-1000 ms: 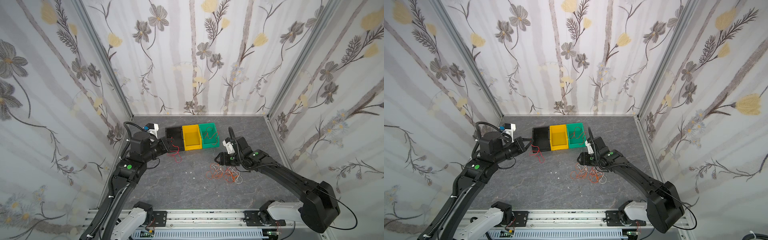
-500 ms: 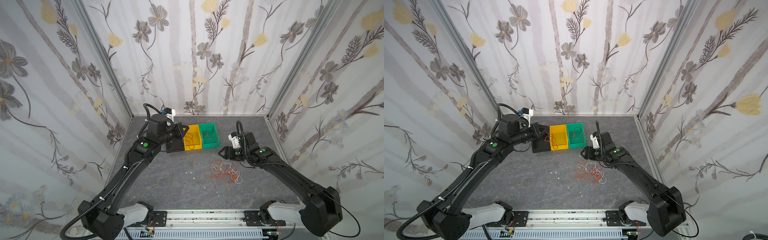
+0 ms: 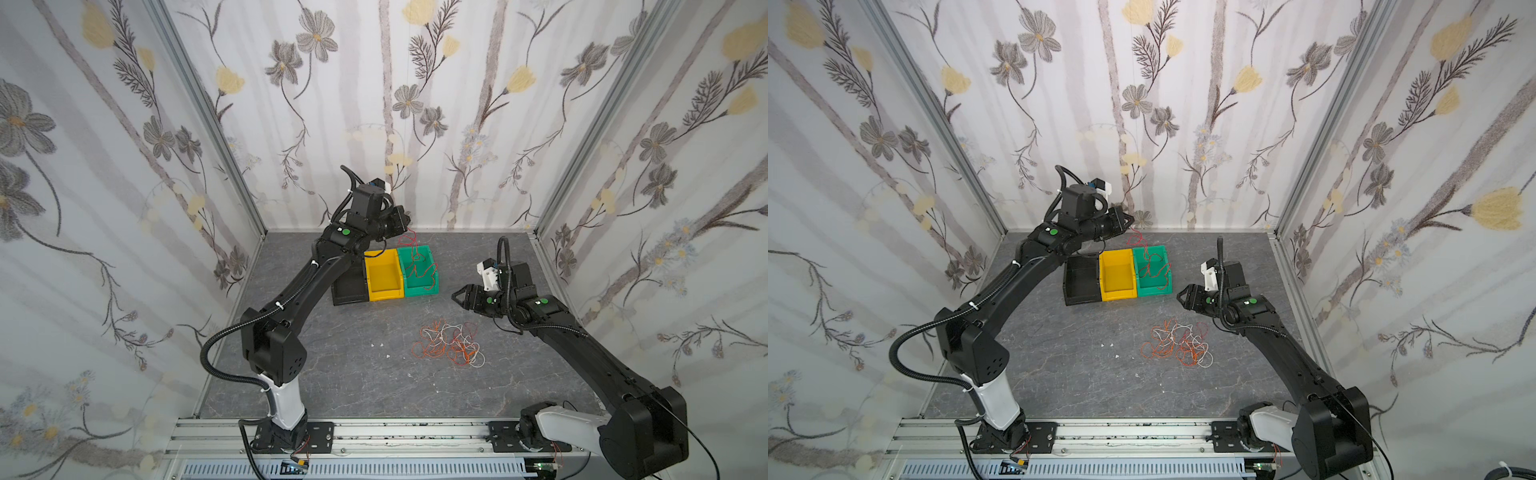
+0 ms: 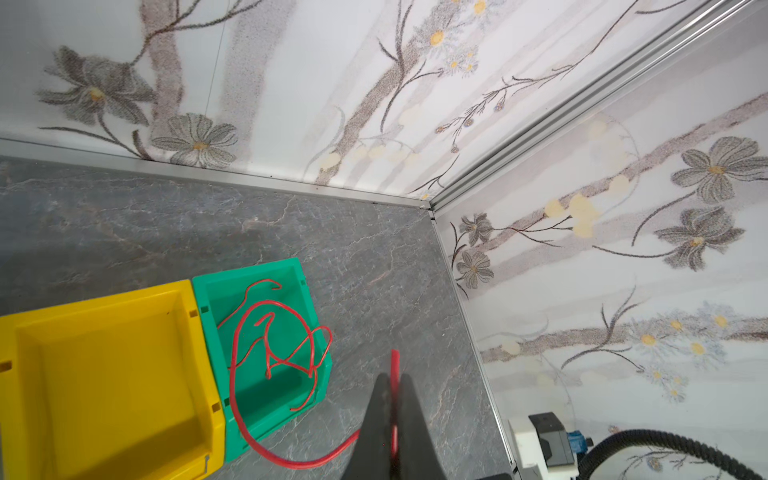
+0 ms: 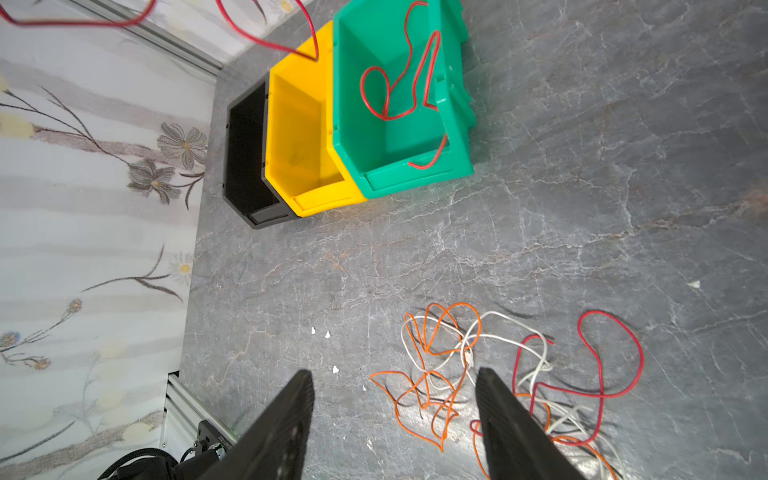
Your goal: Untangle the cables
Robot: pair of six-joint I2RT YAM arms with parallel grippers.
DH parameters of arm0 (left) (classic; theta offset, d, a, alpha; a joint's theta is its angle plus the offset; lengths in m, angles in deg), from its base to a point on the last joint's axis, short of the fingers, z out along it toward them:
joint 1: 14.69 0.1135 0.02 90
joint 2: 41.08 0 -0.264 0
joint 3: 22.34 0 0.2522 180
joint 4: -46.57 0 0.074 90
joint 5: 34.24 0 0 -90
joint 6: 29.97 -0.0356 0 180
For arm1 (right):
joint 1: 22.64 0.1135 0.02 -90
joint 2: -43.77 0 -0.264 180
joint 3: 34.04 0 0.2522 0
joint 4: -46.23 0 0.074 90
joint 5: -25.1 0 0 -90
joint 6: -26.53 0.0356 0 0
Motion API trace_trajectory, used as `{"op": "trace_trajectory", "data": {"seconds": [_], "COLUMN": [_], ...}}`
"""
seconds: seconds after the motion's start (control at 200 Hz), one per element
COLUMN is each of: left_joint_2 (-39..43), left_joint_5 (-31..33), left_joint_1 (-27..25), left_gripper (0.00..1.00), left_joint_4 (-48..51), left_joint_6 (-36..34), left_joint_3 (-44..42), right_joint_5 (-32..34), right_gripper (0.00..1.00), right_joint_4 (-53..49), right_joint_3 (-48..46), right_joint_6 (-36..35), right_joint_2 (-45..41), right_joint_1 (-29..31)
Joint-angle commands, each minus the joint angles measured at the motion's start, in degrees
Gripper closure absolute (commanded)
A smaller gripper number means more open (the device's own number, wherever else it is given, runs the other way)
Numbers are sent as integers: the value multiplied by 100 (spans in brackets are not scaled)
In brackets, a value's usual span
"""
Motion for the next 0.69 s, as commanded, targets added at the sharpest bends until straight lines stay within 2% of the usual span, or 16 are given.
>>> {"op": "trace_trajectory", "data": {"seconds": [0.0, 0.2, 0.39, 0.69], "left_joint_2": [-674, -1786, -2010, -2489], "left_joint_5": [108, 120, 237, 847], "left_joint_1": [-1, -2, -45, -135], "left_gripper": [98, 98, 99, 99], "left_joint_4": [431, 1012, 1045, 1670], "left_joint_6": [-167, -97, -40, -257], "left_joint_3": [852, 2009, 1975, 2115], "right_joint_5": [-295, -533, -643, -738], "right_gripper": [37, 37, 37, 37], "right_joint_4": [185, 301, 375, 558], "right_joint_3": [-107, -242, -319, -432], "right_joint_6": [36, 43, 11, 46], "right_joint_2": [0, 40, 116, 249], "right_joint_1": [-120, -365, -460, -495]}}
